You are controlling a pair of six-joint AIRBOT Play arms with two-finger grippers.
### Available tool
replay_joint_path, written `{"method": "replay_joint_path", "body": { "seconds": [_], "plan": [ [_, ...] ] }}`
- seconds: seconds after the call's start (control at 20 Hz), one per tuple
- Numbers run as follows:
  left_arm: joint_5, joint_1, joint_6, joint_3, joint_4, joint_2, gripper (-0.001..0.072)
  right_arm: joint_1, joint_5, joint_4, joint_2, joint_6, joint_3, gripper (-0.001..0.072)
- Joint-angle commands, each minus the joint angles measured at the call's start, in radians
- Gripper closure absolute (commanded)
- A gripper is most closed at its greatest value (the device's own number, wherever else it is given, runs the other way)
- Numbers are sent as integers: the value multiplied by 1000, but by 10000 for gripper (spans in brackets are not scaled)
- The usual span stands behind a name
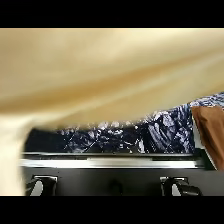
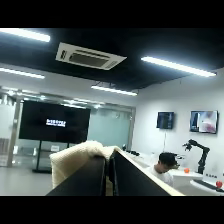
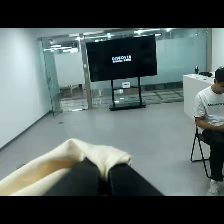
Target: Fold the clothes and pants, and hang the long-sleeved shirts on hangers.
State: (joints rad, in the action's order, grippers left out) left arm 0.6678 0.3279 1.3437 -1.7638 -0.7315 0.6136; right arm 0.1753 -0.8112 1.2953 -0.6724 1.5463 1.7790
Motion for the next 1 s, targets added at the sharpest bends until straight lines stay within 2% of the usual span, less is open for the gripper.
{"method": "replay_joint_path", "body": {
  "seconds": [0.0,0.15,0.25,0.4,0.5,0.6,0.7,0.8,0.9,0.95],
  "plan": [
    [149,1,12,0,-49,47,687,1,-138,11,-42,5,4,672],
    [407,1,53,101,-66,150,686,1,-503,6,-215,17,-29,672],
    [469,-17,51,288,-66,225,686,0,-621,-2,-369,20,-119,672],
    [396,-70,51,634,-65,345,686,0,-474,-66,-606,34,-275,672],
    [230,-114,52,806,-62,450,685,0,-362,-171,-768,120,-296,671],
    [97,-139,53,882,-25,570,685,0,-326,-354,-903,184,-296,671],
    [83,-149,52,885,55,681,684,-9,-351,-515,-1001,184,-296,671],
    [83,-149,51,886,138,743,683,-39,-359,-512,-1039,166,-296,671],
    [82,-143,27,883,160,753,669,-51,-340,-467,-1037,140,-292,667],
    [95,-128,-8,871,159,750,560,-40,-354,-450,-1032,122,-283,576]
  ]
}}
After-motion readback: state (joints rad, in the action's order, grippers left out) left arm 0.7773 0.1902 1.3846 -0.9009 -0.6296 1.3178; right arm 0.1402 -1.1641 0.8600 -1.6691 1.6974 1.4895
